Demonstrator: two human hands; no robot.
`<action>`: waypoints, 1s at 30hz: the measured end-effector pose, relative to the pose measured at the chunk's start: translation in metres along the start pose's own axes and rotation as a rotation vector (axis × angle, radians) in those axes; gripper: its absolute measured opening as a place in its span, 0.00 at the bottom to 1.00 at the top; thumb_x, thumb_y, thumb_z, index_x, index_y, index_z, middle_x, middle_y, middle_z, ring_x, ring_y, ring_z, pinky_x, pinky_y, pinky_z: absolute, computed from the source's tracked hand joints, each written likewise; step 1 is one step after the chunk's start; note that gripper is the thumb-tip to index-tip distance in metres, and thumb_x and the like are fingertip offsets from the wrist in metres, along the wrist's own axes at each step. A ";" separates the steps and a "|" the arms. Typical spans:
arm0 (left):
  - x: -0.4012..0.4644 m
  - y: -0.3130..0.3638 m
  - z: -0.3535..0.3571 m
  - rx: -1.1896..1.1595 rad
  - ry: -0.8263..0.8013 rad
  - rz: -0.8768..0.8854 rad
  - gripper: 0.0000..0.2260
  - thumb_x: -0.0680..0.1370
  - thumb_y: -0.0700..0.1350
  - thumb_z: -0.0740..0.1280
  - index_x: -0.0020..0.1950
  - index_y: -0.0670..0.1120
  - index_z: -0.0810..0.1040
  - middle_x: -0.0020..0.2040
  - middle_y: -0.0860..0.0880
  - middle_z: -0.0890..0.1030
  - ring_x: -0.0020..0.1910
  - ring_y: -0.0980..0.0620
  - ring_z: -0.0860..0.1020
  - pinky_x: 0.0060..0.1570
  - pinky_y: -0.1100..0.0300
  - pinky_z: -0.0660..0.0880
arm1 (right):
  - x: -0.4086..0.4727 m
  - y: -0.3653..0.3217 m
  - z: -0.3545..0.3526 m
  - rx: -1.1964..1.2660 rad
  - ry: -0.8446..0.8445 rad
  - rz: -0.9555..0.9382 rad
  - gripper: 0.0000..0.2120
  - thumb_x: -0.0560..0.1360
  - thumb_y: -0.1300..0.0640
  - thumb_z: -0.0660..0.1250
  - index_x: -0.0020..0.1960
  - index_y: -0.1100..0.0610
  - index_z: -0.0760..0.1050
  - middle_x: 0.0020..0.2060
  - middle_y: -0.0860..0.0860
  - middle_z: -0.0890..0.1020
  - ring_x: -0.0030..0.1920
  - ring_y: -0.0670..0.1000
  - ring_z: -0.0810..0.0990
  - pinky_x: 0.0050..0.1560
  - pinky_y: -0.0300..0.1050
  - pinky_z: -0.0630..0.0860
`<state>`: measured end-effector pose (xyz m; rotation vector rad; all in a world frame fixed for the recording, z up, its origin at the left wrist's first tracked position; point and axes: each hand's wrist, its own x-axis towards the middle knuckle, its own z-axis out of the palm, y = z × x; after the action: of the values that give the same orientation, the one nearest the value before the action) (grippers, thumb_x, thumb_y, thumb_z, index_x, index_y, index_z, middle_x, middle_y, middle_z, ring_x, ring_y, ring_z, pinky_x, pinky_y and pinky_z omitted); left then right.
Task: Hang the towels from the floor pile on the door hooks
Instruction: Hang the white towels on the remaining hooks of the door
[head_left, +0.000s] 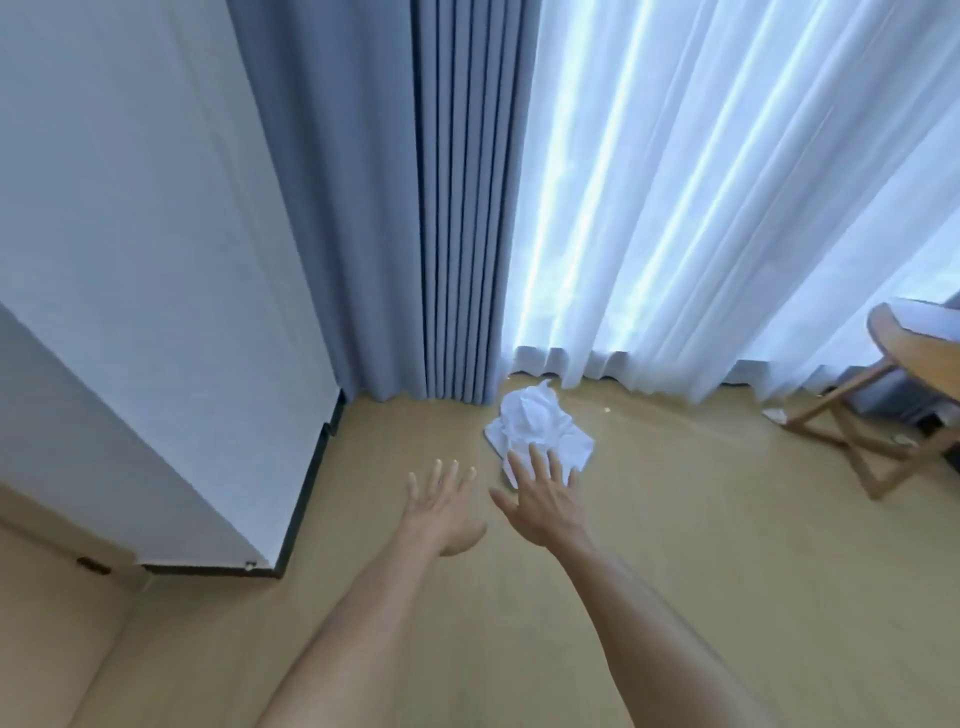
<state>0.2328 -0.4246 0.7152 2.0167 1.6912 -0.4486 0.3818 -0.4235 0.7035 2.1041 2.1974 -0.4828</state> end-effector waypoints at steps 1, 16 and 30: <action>0.012 0.020 -0.004 0.011 -0.008 0.020 0.33 0.80 0.56 0.54 0.79 0.49 0.42 0.79 0.47 0.39 0.77 0.46 0.37 0.73 0.39 0.38 | 0.004 0.021 -0.003 0.003 0.014 0.030 0.34 0.75 0.32 0.44 0.76 0.48 0.52 0.77 0.53 0.50 0.76 0.58 0.49 0.70 0.63 0.52; 0.211 0.108 -0.054 0.140 -0.099 0.116 0.33 0.79 0.57 0.54 0.79 0.49 0.42 0.79 0.45 0.41 0.77 0.44 0.38 0.73 0.38 0.41 | 0.148 0.150 -0.011 0.032 -0.073 0.164 0.30 0.79 0.38 0.48 0.77 0.51 0.49 0.77 0.54 0.49 0.76 0.58 0.47 0.71 0.62 0.49; 0.402 0.133 -0.139 0.174 -0.148 0.213 0.32 0.80 0.54 0.53 0.79 0.47 0.42 0.79 0.44 0.42 0.77 0.44 0.41 0.73 0.39 0.44 | 0.327 0.208 -0.058 0.042 -0.141 0.268 0.29 0.80 0.42 0.50 0.76 0.54 0.51 0.76 0.54 0.50 0.76 0.57 0.49 0.71 0.63 0.51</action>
<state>0.4325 -0.0333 0.6387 2.1981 1.3735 -0.6719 0.5743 -0.0892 0.6366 2.2626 1.8111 -0.6370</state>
